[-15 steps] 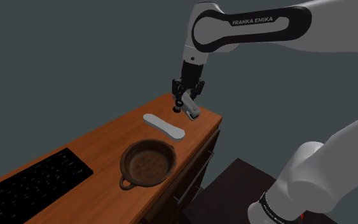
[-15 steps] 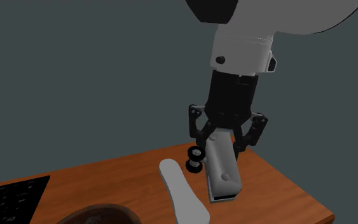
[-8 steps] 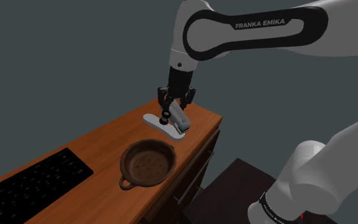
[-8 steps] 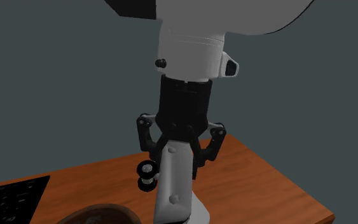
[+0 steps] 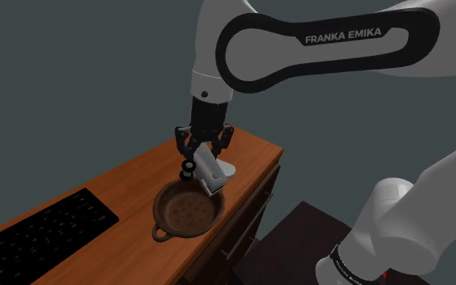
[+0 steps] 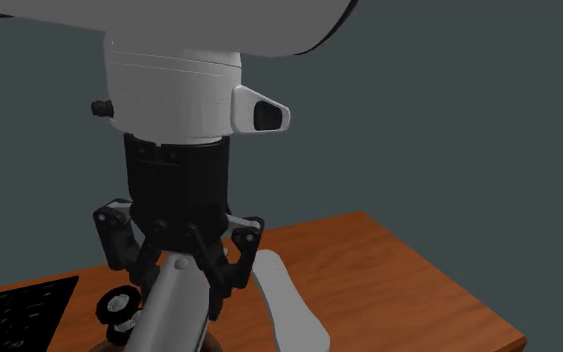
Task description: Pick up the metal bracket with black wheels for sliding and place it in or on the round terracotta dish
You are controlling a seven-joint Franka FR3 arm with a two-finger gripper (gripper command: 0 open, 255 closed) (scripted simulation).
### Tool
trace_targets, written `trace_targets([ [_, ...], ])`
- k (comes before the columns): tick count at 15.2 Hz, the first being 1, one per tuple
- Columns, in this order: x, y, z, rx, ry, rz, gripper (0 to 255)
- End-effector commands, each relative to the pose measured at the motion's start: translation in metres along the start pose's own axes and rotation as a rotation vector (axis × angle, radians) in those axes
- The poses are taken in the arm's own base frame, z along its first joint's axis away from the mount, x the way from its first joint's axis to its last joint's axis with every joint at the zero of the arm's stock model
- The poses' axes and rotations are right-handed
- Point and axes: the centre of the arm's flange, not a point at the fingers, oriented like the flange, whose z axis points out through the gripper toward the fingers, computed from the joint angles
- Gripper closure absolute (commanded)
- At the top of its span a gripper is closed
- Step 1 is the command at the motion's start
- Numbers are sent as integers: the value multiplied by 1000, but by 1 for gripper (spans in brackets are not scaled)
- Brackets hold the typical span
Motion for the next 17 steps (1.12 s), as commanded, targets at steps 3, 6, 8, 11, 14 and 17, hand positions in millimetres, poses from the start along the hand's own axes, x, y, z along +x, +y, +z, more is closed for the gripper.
trace_targets([
  [3,-26,-35,10,1,1,2,255],
  [6,-25,-33,26,1,1,2,255],
  [8,-24,-32,36,1,1,2,255],
  [11,-23,-30,52,1,1,2,255],
  [14,-22,-29,68,1,1,2,255],
  [17,-22,-28,73,1,1,2,255],
])
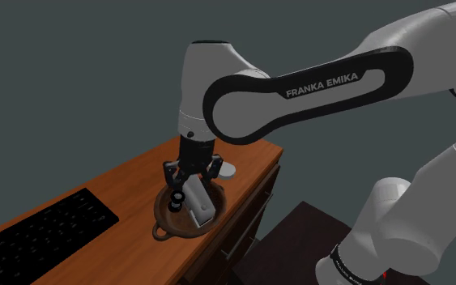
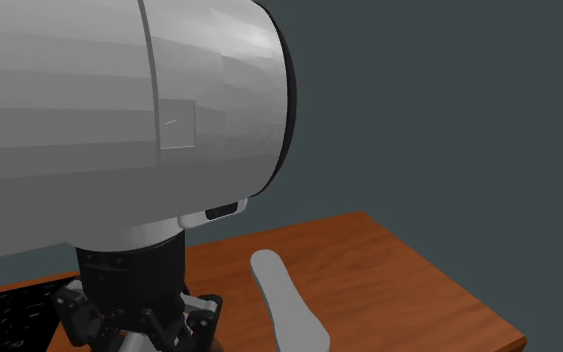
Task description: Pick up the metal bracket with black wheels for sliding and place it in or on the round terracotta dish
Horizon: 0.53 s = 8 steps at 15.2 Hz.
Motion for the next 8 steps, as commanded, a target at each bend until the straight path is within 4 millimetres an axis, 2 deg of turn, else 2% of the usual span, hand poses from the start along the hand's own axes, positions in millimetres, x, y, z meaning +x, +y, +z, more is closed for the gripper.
trace_targets([
  [1,0,1,1,0,0,0,255],
  [6,0,1,1,0,0,0,255],
  [7,0,1,1,0,0,0,0],
  [8,0,1,1,0,0,0,0],
])
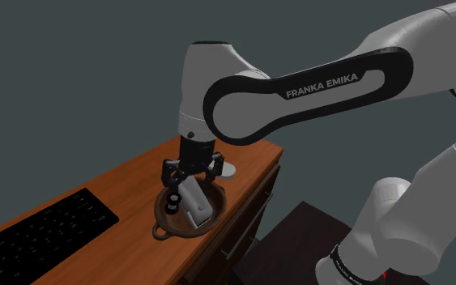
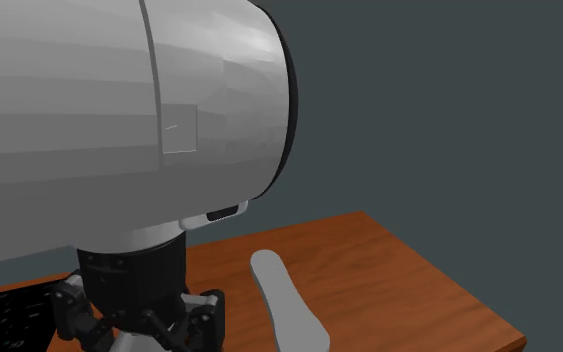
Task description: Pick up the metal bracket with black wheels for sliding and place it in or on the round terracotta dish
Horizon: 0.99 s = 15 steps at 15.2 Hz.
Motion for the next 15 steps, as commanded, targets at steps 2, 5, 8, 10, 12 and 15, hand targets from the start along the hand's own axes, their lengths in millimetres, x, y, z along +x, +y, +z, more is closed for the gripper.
trace_targets([
  [2,0,0,0,0,0,0,0],
  [5,0,0,-13,0,0,0,0],
  [8,0,0,-50,0,0,0,0],
  [10,0,0,-50,0,0,0,0],
  [12,0,0,-50,0,0,0,0],
  [15,0,0,-50,0,0,0,0],
])
